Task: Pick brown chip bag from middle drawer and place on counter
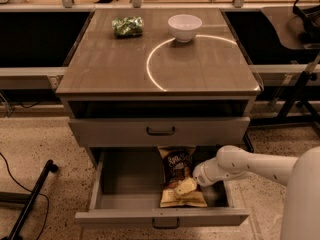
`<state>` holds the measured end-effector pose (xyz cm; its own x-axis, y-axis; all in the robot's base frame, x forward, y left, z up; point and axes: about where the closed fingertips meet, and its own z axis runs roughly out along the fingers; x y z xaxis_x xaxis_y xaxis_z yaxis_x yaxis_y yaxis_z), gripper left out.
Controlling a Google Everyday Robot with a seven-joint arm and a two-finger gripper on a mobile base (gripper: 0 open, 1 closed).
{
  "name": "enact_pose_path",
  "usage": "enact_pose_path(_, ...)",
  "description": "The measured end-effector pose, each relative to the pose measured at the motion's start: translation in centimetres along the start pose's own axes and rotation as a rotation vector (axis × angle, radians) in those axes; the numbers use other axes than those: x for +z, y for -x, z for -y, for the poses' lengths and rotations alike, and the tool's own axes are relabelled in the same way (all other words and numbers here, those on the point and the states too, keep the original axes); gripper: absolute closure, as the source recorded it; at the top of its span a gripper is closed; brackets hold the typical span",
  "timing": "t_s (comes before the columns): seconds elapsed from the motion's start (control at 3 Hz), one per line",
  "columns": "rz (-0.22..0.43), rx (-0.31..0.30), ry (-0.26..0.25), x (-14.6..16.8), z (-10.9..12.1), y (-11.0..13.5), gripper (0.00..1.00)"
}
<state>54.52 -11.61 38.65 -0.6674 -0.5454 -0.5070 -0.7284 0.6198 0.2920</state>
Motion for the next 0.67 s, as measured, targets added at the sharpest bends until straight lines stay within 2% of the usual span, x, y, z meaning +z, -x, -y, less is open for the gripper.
enact_pose_path(0.33,0.01,0.002,-0.006,0.7,-0.2,0.3,0.42)
enact_pose_path(0.67,0.041,-0.019,-0.012,-0.6,-0.8,0.9,0.64)
